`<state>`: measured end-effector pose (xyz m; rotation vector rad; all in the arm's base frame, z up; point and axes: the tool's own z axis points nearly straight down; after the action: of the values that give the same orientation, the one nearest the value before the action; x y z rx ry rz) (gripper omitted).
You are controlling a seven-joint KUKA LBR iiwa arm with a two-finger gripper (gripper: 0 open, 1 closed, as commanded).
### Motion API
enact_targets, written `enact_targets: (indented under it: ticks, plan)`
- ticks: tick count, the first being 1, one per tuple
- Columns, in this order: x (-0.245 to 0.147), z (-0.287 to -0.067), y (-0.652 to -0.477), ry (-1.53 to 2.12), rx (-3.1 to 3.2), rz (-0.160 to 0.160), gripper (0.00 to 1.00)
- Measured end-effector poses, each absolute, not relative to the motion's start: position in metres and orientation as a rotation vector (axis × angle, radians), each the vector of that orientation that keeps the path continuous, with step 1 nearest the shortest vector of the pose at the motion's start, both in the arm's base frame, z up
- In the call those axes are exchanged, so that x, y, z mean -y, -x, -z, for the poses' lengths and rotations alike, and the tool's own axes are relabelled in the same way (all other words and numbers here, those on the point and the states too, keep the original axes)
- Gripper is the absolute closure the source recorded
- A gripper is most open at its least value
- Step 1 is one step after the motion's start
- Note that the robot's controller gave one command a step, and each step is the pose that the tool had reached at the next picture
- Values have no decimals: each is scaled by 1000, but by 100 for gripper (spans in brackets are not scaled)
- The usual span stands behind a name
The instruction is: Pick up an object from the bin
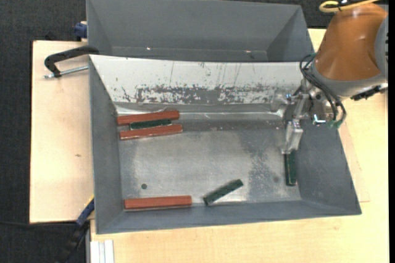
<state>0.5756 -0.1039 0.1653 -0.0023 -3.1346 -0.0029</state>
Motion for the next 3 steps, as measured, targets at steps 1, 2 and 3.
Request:
enact_targets:
  ticks: [1,2,3]
  plan:
    - [104,-170,-578,0,3143,1,0]
    - [61,-169,-563,-100,3141,-1,0]
    - [71,-118,-515,-159,3142,5,0]
